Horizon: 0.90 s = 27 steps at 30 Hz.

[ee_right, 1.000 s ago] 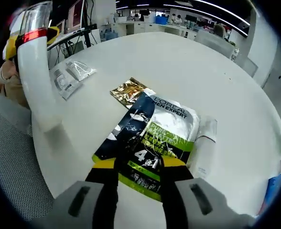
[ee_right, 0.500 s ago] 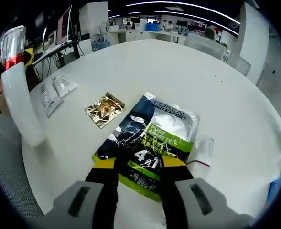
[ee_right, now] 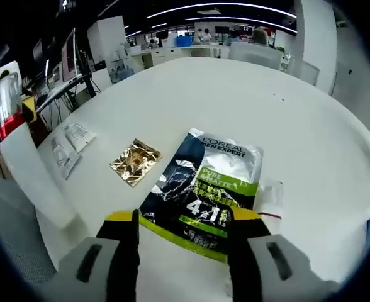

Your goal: Arrange the skincare products in the storage area until every visible bottle or jar stands upright without overlapping.

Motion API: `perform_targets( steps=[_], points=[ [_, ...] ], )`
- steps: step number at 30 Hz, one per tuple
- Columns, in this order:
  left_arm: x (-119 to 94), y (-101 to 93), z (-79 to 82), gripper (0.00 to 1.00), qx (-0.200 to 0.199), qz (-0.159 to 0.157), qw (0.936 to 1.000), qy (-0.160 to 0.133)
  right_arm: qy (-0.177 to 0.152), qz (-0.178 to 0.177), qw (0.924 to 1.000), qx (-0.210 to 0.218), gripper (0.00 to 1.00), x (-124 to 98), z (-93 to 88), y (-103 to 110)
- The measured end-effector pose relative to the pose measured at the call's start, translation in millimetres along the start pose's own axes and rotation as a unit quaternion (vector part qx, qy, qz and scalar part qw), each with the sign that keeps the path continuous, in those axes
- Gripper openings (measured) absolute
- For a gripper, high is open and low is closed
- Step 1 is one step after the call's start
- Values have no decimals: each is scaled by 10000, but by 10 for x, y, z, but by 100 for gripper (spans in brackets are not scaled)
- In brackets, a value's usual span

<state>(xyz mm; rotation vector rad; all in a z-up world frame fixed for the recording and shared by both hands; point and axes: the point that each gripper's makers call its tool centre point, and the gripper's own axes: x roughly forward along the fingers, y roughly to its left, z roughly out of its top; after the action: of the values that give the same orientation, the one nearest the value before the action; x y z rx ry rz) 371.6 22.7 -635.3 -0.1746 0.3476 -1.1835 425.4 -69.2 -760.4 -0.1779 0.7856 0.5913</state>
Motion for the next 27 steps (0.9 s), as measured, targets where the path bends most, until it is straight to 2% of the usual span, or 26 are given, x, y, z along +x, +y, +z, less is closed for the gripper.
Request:
perform_targets(
  steps=[2,3,6,11,16,19,21,22,25,27],
  points=[
    [30,-13,-8,25,23,-23,10000,34,-311,-142,9994,-16,45,-111,96,-23],
    [46,-25,-16,25,57,-41,10000,41,-588,-169,9981,57,42,-215,176,-16],
    [89,-38,-34,25,89,-68,9999,80,-1121,-5,9917,630,41,-481,319,13],
    [191,-87,-59,25,124,-183,9997,127,-1976,356,9722,1206,41,-930,582,175],
    [288,-148,-73,25,202,-269,9993,183,-2219,582,9659,1198,44,-1080,709,384],
    [361,-193,-80,25,274,-340,9988,228,-2424,851,9589,1204,43,-1127,840,591],
    [396,-192,-96,24,281,-345,9986,289,-2439,803,9600,1117,34,-1141,838,580],
    [400,-190,-100,24,293,-342,9986,296,-2460,798,9595,1112,32,-1147,843,580],
    [396,-172,-101,24,327,-305,9985,318,-2649,791,9535,1203,37,-1202,883,554],
    [407,-180,-98,24,357,-316,9983,329,-2784,937,9462,1355,43,-1249,913,561]
  ],
)
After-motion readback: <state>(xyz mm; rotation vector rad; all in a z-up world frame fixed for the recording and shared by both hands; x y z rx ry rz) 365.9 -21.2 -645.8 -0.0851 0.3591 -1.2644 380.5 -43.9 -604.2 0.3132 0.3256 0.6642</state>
